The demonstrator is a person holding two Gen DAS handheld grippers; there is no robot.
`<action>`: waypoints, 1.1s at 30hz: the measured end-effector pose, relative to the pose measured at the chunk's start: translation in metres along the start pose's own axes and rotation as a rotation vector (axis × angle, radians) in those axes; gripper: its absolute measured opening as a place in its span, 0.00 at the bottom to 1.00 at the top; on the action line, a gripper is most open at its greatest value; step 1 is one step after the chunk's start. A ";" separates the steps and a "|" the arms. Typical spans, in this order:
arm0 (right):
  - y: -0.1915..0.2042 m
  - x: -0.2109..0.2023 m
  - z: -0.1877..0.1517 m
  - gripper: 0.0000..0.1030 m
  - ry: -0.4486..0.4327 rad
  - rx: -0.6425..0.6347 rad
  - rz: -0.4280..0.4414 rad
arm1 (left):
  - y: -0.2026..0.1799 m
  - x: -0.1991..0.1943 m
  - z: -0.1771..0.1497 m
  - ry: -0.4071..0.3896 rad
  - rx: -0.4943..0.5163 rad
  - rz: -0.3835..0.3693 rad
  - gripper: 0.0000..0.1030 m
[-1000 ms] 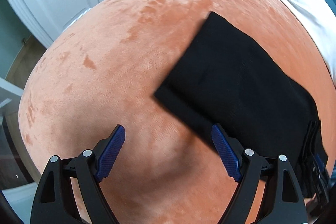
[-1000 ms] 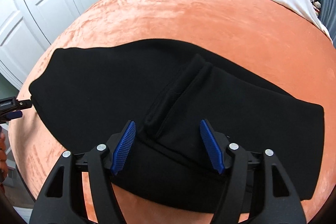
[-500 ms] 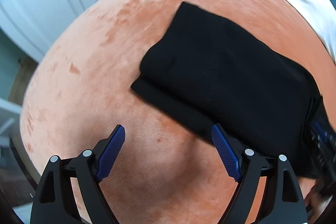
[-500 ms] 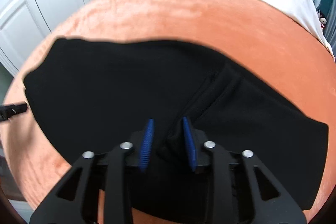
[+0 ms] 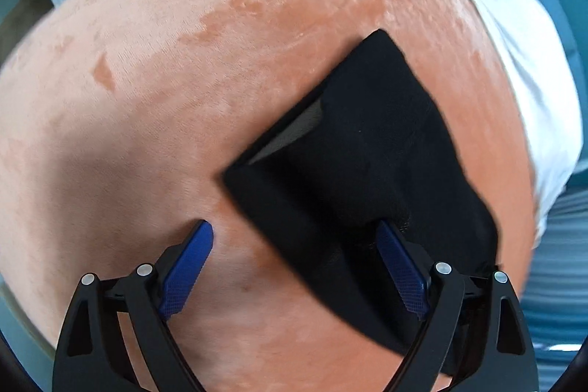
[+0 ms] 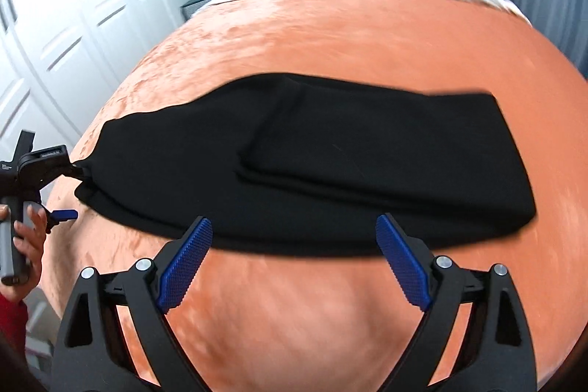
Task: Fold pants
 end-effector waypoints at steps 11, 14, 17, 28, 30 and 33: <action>-0.030 -0.010 -0.011 0.86 0.029 0.020 -0.007 | -0.024 -0.030 -0.033 -0.124 0.064 -0.001 0.85; -0.005 0.004 0.011 0.86 0.028 -0.123 -0.006 | -0.030 -0.016 -0.028 -0.129 0.084 0.089 0.85; 0.035 0.033 0.038 0.86 0.013 -0.300 -0.037 | -0.024 0.001 -0.024 -0.054 0.040 0.103 0.85; 0.065 0.124 0.069 0.19 0.129 -0.409 -0.043 | -0.012 0.002 -0.020 -0.042 0.096 0.103 0.85; 0.069 0.112 0.074 0.17 0.119 -0.385 -0.019 | -0.012 0.004 -0.019 -0.044 0.098 0.093 0.85; 0.085 0.110 0.073 0.17 0.128 -0.413 0.028 | -0.014 0.007 -0.019 -0.051 0.093 0.103 0.89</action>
Point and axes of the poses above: each gripper's, at about its wrist camera, not at the fingertips, and x roughly the way its jaws point, y to its left, z to its top, the point moved 1 cm from there along x, roughly the way its jaws point, and after that the axes turned 7 degrees about -x, right-handed, at the moved point
